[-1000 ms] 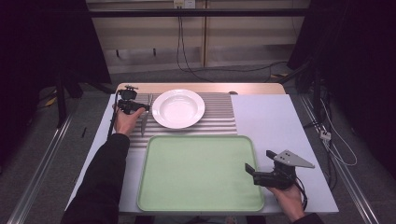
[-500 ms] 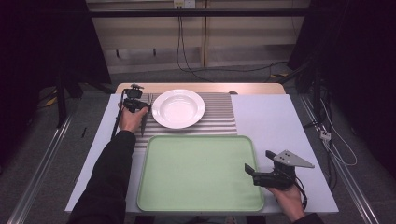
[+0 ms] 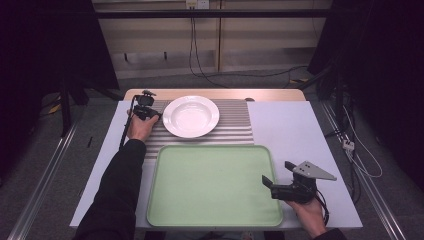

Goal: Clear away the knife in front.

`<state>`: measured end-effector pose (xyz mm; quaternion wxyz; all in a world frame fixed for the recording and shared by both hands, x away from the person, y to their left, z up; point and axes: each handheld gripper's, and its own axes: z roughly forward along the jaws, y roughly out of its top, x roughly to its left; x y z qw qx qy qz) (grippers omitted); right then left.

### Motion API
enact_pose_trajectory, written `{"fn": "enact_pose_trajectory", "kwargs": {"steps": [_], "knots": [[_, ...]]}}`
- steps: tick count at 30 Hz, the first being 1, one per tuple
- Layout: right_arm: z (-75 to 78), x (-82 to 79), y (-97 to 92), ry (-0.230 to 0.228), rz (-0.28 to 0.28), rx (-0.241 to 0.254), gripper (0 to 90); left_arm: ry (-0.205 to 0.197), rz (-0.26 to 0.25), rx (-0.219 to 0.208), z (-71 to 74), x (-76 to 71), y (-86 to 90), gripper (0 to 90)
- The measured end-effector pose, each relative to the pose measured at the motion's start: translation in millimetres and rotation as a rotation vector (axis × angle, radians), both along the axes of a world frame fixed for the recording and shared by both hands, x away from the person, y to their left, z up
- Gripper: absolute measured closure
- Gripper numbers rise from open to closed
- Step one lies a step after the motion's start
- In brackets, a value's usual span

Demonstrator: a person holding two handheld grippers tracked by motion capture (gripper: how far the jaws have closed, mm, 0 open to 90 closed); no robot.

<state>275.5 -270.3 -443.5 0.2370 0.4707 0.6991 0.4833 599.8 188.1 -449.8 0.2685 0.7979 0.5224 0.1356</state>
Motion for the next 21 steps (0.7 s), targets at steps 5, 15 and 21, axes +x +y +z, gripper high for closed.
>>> {"fn": "enact_pose_trajectory", "kwargs": {"steps": [5, 15, 21], "knots": [[0.0, -0.5, -0.1, 0.001, -0.003, 0.003, 1.9, 0.015, -0.024, 0.015, 1.9, -4.3, 2.4, 79.9], [0.2, -0.6, 0.5, 0.002, -0.005, 0.002, 1.9, 0.035, -0.041, -0.002, 3.2, -21.2, 14.3, 79.9], [0.0, -0.5, 0.4, 0.002, -0.004, -0.001, 1.9, 0.054, -0.064, 0.008, 5.4, -33.6, 19.6, 79.9]]}}
